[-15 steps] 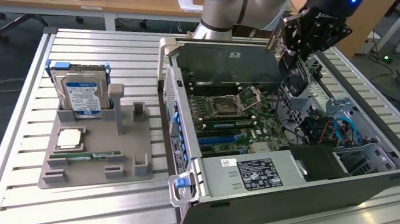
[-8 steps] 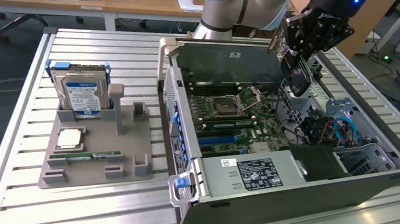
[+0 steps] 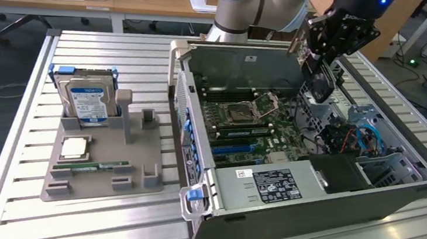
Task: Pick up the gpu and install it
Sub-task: 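Pick up the gpu and move the gpu toward the slot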
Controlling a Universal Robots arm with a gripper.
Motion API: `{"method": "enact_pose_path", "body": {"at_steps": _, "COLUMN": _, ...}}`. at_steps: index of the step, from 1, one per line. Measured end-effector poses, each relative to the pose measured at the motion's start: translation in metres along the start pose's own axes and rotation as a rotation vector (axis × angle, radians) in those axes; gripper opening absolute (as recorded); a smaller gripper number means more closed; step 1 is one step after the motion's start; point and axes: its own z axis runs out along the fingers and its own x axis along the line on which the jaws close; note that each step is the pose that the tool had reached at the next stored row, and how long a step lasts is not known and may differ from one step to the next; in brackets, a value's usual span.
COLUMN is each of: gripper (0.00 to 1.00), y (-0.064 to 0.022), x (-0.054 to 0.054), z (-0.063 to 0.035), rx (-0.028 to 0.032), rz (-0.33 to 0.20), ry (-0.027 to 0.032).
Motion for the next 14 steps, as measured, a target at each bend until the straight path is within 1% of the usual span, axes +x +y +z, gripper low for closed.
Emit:
{"method": "enact_pose_path", "body": {"at_steps": 3, "gripper": 0.27, "y": 0.0002, "x": -0.0026, "z": 0.0001, "rx": -0.0002, "rz": -0.019, "ry": 0.0021}}
{"method": "enact_pose_path", "body": {"at_steps": 7, "gripper": 0.27, "y": 0.0002, "x": -0.0032, "z": 0.0002, "rx": -0.0008, "rz": -0.05, "ry": 0.0056}}
{"method": "enact_pose_path", "body": {"at_steps": 10, "gripper": 0.27, "y": 0.0002, "x": -0.0033, "z": 0.0002, "rx": -0.0009, "rz": -0.051, "ry": 0.0058}}
{"method": "enact_pose_path", "body": {"at_steps": 14, "gripper": 0.27, "y": 0.0004, "x": -0.0067, "z": 0.0003, "rx": -0.0009, "rz": -0.051, "ry": 0.0058}}
